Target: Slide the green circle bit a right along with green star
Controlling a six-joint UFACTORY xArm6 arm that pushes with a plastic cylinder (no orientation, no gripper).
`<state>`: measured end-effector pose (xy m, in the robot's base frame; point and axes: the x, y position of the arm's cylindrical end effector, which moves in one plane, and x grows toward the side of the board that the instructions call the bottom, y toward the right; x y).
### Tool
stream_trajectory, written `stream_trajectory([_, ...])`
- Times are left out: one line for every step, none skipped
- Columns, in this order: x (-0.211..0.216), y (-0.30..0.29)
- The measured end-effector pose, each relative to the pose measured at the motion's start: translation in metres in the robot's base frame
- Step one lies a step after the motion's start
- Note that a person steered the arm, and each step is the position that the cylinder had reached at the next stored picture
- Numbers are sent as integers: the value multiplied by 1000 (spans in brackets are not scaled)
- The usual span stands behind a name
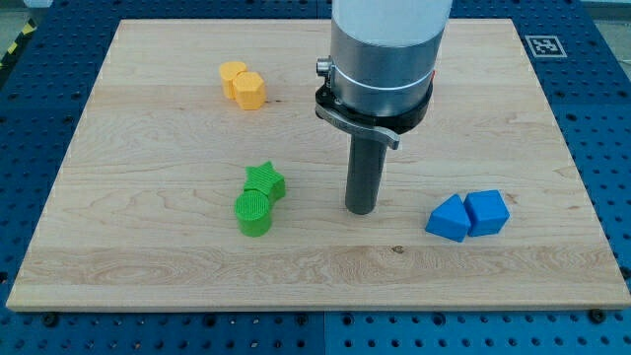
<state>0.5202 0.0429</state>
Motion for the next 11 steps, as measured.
stream_trajectory([3, 0])
stream_trajectory([22, -3])
stream_trajectory([24, -4])
stream_trajectory([33, -11])
stream_trajectory([47, -28])
stream_trajectory([58, -59])
stream_trajectory([66, -97])
stream_trajectory([71, -145])
stream_trajectory([38, -188])
stream_trajectory([11, -191])
stream_trajectory([10, -159])
